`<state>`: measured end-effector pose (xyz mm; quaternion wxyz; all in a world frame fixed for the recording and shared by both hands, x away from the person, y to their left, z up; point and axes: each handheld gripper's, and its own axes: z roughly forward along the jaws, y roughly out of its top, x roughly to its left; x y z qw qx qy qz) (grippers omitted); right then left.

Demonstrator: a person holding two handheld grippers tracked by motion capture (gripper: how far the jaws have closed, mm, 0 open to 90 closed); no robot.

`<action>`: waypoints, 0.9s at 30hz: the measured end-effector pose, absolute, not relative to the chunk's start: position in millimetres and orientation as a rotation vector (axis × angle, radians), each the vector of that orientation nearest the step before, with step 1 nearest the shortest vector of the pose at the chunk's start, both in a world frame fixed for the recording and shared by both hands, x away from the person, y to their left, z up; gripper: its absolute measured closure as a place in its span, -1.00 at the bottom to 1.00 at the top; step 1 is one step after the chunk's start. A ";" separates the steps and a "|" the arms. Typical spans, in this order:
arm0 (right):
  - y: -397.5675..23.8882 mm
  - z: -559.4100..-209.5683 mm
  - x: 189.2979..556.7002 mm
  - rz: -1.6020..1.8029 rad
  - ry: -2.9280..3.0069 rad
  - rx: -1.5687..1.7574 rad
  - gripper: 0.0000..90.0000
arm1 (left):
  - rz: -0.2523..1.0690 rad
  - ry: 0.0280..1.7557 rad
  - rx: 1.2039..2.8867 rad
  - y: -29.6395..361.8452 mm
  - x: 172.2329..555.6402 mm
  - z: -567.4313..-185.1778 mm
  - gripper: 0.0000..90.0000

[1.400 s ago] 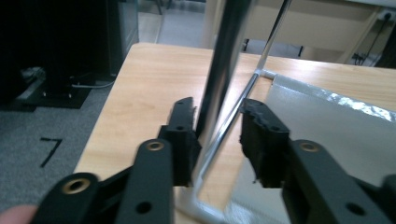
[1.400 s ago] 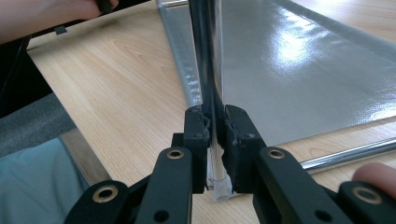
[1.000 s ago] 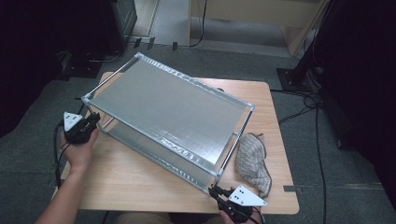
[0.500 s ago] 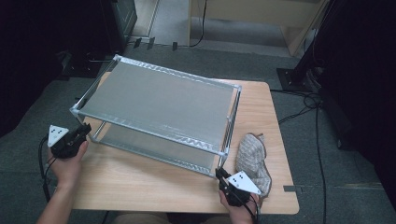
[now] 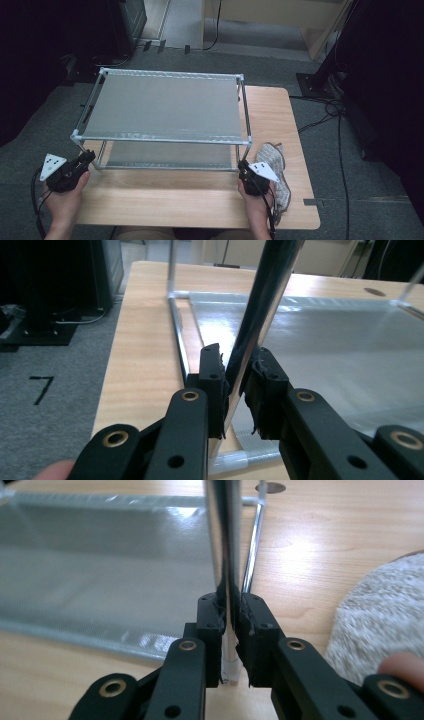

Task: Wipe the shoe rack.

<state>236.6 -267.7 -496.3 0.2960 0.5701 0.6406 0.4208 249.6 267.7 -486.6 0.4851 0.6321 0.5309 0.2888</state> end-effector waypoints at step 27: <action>-334.6 -501.0 242.1 0.767 1.711 1.632 -0.47 | 0.544 1.200 1.522 215.9 169.1 -494.7 0.66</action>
